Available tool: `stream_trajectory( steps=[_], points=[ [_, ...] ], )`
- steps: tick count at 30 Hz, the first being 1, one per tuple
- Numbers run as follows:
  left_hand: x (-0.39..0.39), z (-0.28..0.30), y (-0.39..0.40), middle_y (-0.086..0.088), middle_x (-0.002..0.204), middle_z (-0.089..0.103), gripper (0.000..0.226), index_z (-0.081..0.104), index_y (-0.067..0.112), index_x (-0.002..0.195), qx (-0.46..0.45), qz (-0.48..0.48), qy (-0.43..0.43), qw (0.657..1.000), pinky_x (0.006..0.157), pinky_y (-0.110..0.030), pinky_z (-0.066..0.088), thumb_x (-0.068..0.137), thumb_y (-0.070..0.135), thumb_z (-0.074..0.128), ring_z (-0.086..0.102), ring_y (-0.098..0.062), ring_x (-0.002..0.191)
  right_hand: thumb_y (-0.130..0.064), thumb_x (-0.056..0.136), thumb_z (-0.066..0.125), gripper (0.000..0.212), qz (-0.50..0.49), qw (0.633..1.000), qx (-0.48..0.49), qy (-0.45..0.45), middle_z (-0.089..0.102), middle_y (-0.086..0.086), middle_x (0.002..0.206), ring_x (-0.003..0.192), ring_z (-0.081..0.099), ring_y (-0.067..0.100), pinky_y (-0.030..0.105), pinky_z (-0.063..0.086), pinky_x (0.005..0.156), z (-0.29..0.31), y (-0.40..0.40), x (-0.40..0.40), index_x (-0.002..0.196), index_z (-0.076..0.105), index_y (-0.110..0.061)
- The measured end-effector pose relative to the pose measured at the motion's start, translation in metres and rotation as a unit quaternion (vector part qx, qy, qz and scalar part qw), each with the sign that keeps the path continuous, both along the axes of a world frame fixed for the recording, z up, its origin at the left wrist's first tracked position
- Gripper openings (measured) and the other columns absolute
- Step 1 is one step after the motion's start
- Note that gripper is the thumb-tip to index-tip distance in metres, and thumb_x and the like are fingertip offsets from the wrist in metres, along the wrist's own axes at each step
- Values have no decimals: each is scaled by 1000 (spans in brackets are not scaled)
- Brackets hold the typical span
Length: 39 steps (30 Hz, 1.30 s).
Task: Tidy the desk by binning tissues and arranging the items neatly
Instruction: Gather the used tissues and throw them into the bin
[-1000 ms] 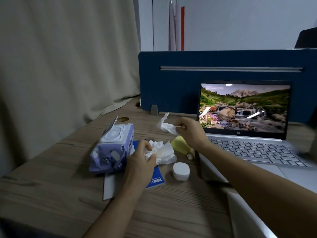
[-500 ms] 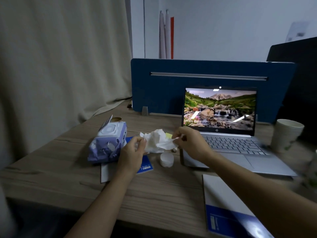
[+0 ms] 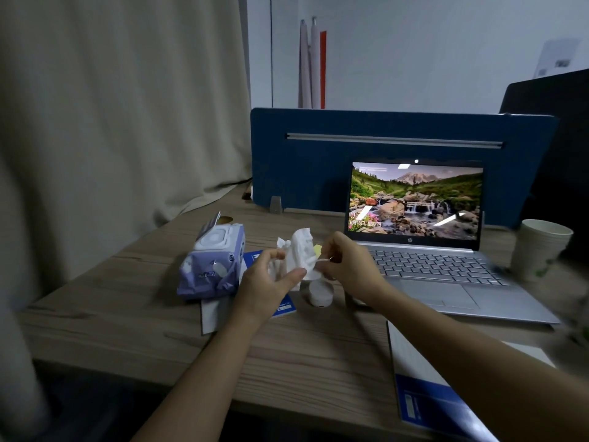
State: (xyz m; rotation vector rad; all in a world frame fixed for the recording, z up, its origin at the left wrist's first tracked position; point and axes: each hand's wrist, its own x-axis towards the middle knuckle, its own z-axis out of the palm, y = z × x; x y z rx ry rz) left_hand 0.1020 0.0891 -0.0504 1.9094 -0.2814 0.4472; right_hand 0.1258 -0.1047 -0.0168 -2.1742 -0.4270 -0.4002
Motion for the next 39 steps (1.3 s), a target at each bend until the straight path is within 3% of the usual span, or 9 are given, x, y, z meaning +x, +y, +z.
stream_trajectory(
  steps=[7, 11, 18, 22, 24, 27, 32, 35, 39],
  points=[
    [9, -5, 2, 24, 93, 59, 27, 54, 36, 97, 10, 37, -32, 999, 61, -1, 40, 82, 32, 76, 56, 17, 84, -10, 88, 66, 23, 26, 999, 24, 8, 70, -1, 85, 74, 69, 12, 36, 59, 65, -7, 1, -2, 90, 55, -30],
    [9, -5, 1, 21, 91, 60, 26, 55, 35, 96, 18, 32, -47, 998, 63, -1, 41, 82, 30, 76, 52, 22, 85, -25, 91, 65, 10, 35, 998, 38, -26, 66, -6, 92, 78, 65, 10, 34, 56, 67, -5, -2, -11, 97, 57, -24],
    [-2, 3, -6, 26, 100, 64, 28, 55, 34, 97, -35, 1, -76, 996, 70, -1, 41, 81, 26, 77, 54, 19, 93, -41, 82, 73, 53, 51, 995, 76, -32, 54, -4, 130, 114, 54, 10, 35, 54, 88, 13, -3, -37, 127, 51, -22],
    [-16, 14, -17, 23, 110, 58, 52, 49, 20, 117, -67, -51, -106, 991, 76, -6, 45, 77, 11, 80, 57, 11, 99, -36, 83, 74, 52, 45, 996, 73, -30, 56, -5, 128, 114, 54, 8, 28, 47, 94, 21, -19, -50, 128, 53, -20],
    [-27, 21, -27, 33, 111, 56, 60, 46, 25, 123, -87, -81, -93, 989, 77, -8, 46, 76, 9, 81, 58, 9, 101, -41, 84, 73, 51, 51, 995, 87, -5, 55, -15, 125, 113, 55, 5, 26, 48, 91, 21, -32, -59, 128, 52, -27],
    [-45, 31, -45, 23, 120, 55, 62, 45, 36, 124, -85, -128, -64, 986, 76, -12, 49, 78, 15, 80, 59, 5, 105, -45, 82, 72, 54, 77, 986, 139, 41, 53, -25, 120, 108, 59, 2, 21, 54, 82, 23, -51, -79, 130, 51, -34],
    [-77, 40, -84, 4, 118, 66, 53, 52, 30, 120, -79, -216, -22, 973, 75, -29, 58, 77, 14, 80, 67, -8, 103, -41, 84, 68, 40, 84, 976, 178, 87, 63, 3, 117, 97, 69, 16, 36, 60, 79, 29, -88, -118, 122, 56, -35],
    [-96, 45, -109, 0, 116, 68, 49, 55, 21, 118, -79, -265, 3, 961, 77, -32, 58, 76, 11, 80, 67, -14, 105, -29, 88, 65, 32, 74, 973, 190, 105, 65, 8, 113, 94, 71, 22, 36, 60, 79, 33, -116, -146, 120, 59, -33],
    [-119, 49, -145, 4, 112, 71, 46, 59, 26, 114, -89, -322, 33, 942, 78, -29, 57, 76, 17, 82, 67, -13, 104, -26, 89, 66, 34, 52, 968, 212, 122, 64, 7, 120, 101, 69, 22, 35, 59, 82, 38, -155, -184, 121, 61, -35]
  ],
)
